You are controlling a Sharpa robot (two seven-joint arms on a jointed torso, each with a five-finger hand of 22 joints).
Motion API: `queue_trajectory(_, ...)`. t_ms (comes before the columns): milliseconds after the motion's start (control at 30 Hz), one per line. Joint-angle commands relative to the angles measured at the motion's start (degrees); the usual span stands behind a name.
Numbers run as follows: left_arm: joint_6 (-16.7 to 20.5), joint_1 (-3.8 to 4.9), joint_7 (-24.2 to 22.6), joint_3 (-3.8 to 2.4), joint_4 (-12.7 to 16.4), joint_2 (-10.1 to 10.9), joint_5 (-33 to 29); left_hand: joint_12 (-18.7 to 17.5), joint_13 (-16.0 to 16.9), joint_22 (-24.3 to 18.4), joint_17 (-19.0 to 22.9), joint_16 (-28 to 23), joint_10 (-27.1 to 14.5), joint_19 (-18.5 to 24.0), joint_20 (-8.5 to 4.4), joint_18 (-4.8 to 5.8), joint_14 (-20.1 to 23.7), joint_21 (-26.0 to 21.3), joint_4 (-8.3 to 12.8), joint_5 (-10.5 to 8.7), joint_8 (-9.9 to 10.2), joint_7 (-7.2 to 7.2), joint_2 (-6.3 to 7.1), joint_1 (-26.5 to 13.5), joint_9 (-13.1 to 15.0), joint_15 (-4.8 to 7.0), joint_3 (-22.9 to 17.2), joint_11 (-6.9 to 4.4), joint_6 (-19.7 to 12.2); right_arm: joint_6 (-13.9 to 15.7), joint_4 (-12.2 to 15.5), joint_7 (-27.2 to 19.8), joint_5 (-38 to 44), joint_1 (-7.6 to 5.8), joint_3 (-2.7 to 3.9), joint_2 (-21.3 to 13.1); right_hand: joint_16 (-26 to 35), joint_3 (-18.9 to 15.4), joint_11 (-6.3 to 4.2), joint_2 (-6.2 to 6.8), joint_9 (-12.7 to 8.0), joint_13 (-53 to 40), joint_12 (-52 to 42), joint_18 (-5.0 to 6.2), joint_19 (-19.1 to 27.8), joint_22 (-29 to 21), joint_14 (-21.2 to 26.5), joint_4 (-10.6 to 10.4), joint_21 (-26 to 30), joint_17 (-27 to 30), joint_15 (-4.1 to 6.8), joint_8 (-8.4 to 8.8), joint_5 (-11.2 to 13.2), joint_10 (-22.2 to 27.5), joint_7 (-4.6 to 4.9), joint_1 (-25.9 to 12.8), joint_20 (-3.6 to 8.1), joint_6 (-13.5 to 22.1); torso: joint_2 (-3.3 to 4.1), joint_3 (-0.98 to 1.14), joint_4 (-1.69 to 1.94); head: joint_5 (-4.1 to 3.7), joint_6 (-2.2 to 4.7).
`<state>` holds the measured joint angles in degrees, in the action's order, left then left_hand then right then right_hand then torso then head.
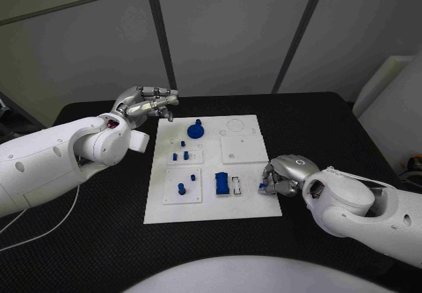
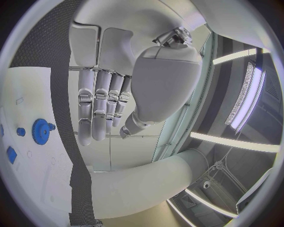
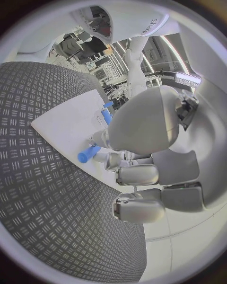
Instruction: Assemble the parts on the task board
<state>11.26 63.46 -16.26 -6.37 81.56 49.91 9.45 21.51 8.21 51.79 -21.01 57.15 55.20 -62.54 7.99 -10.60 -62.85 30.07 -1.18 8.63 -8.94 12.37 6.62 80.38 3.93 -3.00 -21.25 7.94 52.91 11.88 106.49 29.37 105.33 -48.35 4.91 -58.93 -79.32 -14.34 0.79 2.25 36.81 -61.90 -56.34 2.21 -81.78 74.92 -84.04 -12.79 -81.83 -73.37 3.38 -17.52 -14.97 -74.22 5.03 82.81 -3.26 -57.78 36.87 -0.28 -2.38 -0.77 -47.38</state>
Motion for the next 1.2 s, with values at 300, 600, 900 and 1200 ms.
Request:
queue_trajectory(300,-0.5,0.06,-0.2,-0.04,0.0,0.0,-0.2,0.4,-0.1,-0.1,0.1,-0.2,-0.4,-0.1,0.31,0.12,0.6,-0.2,-0.1,-0.12,-0.4,-0.04,-0.52,0.1,0.0,0.02,0.3,-0.01,-0.6,-10.0,-1.0,3.2,3.1,1.11,-1.05,0.2,-0.1,0.6,-0.11,-0.85,-16.7,0.1,0.5,0.84,0.3,2.9,-2.7,1.4,0.3,-0.2,-0.26,-0.18,-1.5,0.7,0.21,2.7,-0.14,-0.2,0.00,-0.03,0.03,-0.02,0.12)
queue_trajectory(600,-0.5,0.03,-0.1,-0.04,0.0,0.0,-0.2,0.4,-0.1,-0.1,0.1,-0.2,-0.4,-0.1,0.31,0.12,0.6,-0.2,0.0,-0.11,-0.4,-0.04,-0.54,0.1,0.0,0.03,0.3,-0.01,-0.6,-6.0,0.3,3.3,-3.7,1.10,-1.04,-0.3,-0.8,7.9,-1.43,-6.77,-16.5,-1.2,-1.1,0.20,-1.7,5.6,-3.1,2.7,-1.5,-1.6,0.82,0.02,4.2,-1.1,-1.23,8.0,0.88,-2.5,-0.01,-0.06,0.10,0.08,0.11)
queue_trajectory(900,-0.4,0.02,0.0,-0.04,-0.1,-0.1,-0.2,0.4,-0.1,-0.1,0.1,-0.2,-0.5,-0.1,0.30,0.11,0.6,-0.2,0.0,-0.10,-0.4,-0.03,-0.59,0.2,0.0,0.03,0.2,-0.01,-0.6,-1.6,1.6,2.9,-13.8,1.05,-1.00,-1.1,-1.3,10.1,-1.56,-6.48,-16.5,-1.5,-1.4,0.03,-2.2,6.3,-3.2,2.4,-2.1,-2.4,0.99,0.63,2.4,-1.7,-1.44,7.7,1.08,-2.9,0.04,-0.10,0.30,0.19,0.05)
queue_trajectory(1200,-0.4,0.02,0.0,-0.04,-0.1,-0.1,-0.2,0.4,-0.1,-0.1,0.1,-0.2,-0.5,-0.1,0.30,0.11,0.6,-0.2,0.0,-0.10,-0.4,-0.03,-0.59,0.2,0.0,0.03,0.2,-0.01,-0.6,7.6,3.2,2.6,-20.8,0.91,-0.92,-0.8,-1.2,11.7,-1.57,-4.88,-16.4,-1.5,-1.3,0.00,-2.3,6.5,-3.2,1.9,-2.2,-2.4,1.01,1.24,1.2,-1.9,-1.44,6.6,1.13,-3.3,-0.02,-0.17,0.38,0.33,0.02)
